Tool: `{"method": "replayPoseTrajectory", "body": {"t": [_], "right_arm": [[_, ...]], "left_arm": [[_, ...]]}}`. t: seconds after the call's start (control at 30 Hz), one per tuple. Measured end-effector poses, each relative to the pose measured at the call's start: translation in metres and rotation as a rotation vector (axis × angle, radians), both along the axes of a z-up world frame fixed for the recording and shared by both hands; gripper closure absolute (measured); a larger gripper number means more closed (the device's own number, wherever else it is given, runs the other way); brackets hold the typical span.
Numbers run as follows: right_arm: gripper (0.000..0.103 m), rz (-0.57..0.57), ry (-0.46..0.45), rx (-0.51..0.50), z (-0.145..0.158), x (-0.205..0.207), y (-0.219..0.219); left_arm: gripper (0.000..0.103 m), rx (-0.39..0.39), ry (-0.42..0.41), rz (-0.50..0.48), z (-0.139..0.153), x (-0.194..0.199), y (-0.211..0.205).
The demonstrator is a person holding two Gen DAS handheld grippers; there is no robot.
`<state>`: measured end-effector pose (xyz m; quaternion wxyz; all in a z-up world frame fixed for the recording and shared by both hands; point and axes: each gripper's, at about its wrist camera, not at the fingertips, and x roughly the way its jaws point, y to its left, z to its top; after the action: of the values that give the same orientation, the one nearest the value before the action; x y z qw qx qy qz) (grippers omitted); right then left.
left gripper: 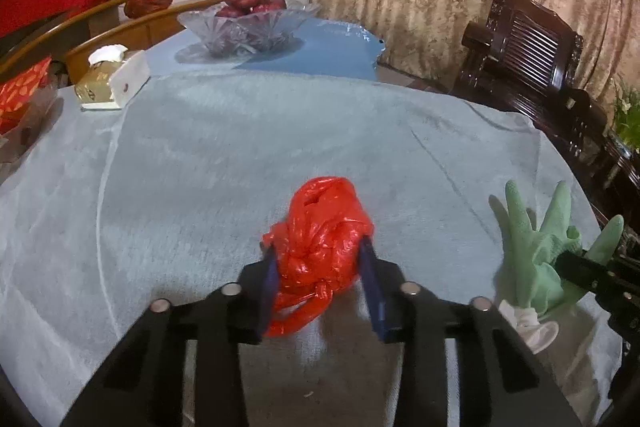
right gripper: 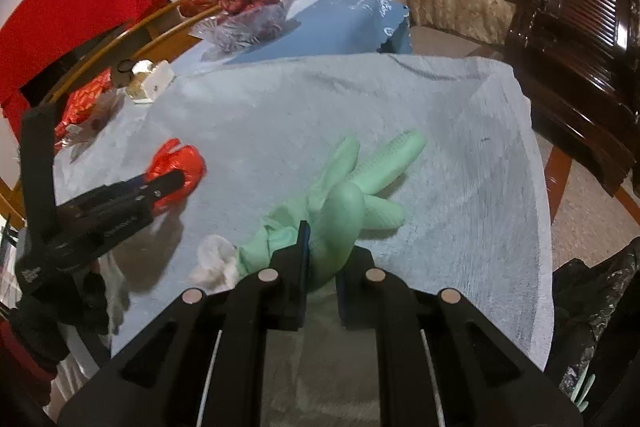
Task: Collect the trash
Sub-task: 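Grasp the green glove with the right gripper while the left grasps the red plastic bag, then lift the red bag and green glove and carry both over the bin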
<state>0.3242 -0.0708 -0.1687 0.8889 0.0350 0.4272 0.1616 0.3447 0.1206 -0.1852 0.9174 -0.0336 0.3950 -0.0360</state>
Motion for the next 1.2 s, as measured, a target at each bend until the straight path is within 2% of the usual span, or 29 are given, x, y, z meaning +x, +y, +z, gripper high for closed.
{"method": "replayPoseTrajectory", "body": {"t": [0.17, 0.5, 0.73, 1.2], "right_arm": [[0.093, 0.020, -0.026, 0.033, 0.017, -0.011, -0.001], [0.093, 0.067, -0.086, 0.068, 0.059, -0.046, -0.005], [0.093, 0.093, -0.122, 0.082, 0.087, -0.079, -0.011], [0.093, 0.107, -0.207, 0.071, 0.132, -0.140, -0.030]], "left_arm": [[0.072, -0.038, -0.018, 0.024, 0.013, -0.017, 0.003], [0.073, -0.017, -0.097, 0.012, 0.063, -0.078, -0.012], [0.073, -0.044, -0.131, 0.013, 0.087, -0.119, -0.026], [0.073, -0.031, -0.235, 0.000, 0.132, -0.177, -0.051]]}}
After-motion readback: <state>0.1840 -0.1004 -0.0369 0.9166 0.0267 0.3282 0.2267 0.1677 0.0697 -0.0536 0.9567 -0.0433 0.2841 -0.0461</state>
